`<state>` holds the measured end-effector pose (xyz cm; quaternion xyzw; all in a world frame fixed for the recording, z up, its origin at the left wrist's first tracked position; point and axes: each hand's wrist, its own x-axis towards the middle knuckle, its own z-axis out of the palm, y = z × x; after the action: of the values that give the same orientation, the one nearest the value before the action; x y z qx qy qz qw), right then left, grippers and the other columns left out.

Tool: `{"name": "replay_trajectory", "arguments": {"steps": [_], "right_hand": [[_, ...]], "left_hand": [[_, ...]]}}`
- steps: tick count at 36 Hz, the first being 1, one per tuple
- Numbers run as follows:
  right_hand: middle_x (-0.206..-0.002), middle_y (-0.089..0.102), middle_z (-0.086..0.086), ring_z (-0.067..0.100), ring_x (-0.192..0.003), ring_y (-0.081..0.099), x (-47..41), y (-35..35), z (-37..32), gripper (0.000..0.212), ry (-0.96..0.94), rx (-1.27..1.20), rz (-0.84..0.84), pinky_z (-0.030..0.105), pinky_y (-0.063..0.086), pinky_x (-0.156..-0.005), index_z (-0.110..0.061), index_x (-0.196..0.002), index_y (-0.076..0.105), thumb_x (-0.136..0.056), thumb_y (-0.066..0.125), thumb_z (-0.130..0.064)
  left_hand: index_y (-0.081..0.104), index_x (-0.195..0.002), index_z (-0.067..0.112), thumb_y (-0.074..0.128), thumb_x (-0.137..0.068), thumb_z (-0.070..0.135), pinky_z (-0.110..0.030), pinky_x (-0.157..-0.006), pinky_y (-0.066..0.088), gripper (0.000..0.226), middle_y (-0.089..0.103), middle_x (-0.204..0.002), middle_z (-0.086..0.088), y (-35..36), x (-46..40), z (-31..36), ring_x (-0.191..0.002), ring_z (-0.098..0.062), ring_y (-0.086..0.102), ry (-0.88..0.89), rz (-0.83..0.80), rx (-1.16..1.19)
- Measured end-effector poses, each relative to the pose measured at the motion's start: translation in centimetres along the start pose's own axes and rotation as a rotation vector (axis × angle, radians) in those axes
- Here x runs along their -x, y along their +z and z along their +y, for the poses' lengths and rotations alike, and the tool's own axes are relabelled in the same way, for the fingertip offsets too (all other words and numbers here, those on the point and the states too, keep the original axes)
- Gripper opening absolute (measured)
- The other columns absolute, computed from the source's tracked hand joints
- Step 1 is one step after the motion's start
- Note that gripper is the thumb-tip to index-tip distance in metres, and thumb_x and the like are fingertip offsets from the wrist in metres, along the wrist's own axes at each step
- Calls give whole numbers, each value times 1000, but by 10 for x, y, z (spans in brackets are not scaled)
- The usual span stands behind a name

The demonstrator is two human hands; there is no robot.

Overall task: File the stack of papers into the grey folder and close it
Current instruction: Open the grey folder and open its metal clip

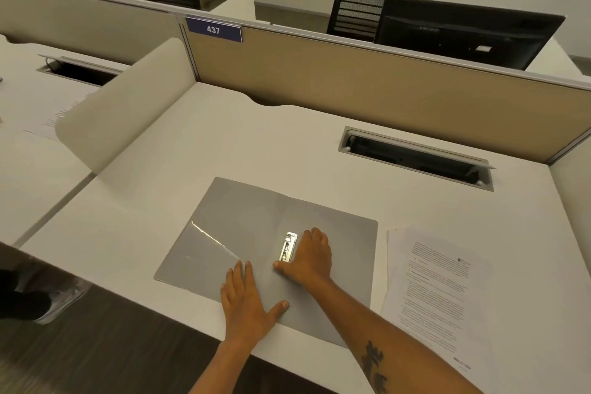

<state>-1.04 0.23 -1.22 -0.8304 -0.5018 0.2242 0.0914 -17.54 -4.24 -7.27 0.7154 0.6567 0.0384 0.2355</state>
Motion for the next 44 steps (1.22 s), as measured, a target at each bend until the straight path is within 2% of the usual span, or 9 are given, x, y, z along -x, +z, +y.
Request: {"name": "replay_trajectory", "arguments": {"steps": [5,11,15,20,24,26,31,39,44], "right_hand": [[-138,45,4,25,-128,42,-4,0,0,110,9,55,3,37,42,-107,-14,-140,40,-58,78,-77],[-130,48,3,24,-120,44,-5,2,-2,105,2,104,15,38,43,-102,-16,-134,42,-56,79,-76],[-131,48,2,25,-123,43,-5,5,-2,105,-7,108,21,40,41,-104,-16,-135,42,-56,79,-76],[-136,45,2,26,-128,41,-7,4,-3,110,11,80,-11,46,39,-108,-16,-139,38,-55,80,-73],[-142,42,2,26,-135,38,-7,0,-5,109,34,35,-60,47,39,-110,-16,-143,35,-61,80,-71],[-142,44,2,26,-135,40,-8,-4,-4,104,37,13,-77,46,40,-109,-17,-142,38,-63,79,-71],[-132,54,2,26,-122,53,-7,-14,-7,87,-11,-52,-82,41,44,-101,-19,-135,47,-69,79,-64],[-122,66,-3,17,-110,60,6,-1,-7,32,-323,-46,101,35,45,-100,-25,-116,74,-91,70,-44],[-107,73,-3,16,-97,66,11,7,-3,23,-448,-9,178,36,50,-92,-22,-106,80,-93,69,-38]], "left_hand": [[-2,-162,19,41,-65,96,-54,-126,2,131,-5,-172,-8,2,-2,-2,-158,-33,-5,14,11,4],[0,-163,20,12,-56,106,-55,-125,5,137,-2,-172,-8,4,-3,-4,-158,-34,-1,15,10,0],[-1,-162,20,27,-60,102,-55,-125,5,134,-2,-172,-8,0,-1,-2,-158,-34,-1,12,5,-10],[8,-161,19,17,-60,105,-58,-122,14,133,12,-171,-11,4,-4,-6,-156,-38,13,14,3,-28],[5,-163,18,7,-55,106,-57,-124,10,138,5,-171,-10,1,-4,-4,-157,-37,6,17,-13,-39],[1,-162,20,4,-54,106,-56,-124,10,138,4,-171,-10,1,-4,-3,-157,-37,5,14,-19,-49],[8,-158,19,18,-62,104,-61,-118,24,128,25,-167,-15,9,-7,-7,-152,-42,25,27,13,-14],[11,-157,20,22,-63,104,-63,-115,30,127,32,-164,-16,10,-7,-7,-149,-44,32,30,21,-6],[14,-158,18,27,-64,103,-64,-114,32,127,33,-164,-17,12,-8,-8,-148,-45,34,41,20,-8]]}}
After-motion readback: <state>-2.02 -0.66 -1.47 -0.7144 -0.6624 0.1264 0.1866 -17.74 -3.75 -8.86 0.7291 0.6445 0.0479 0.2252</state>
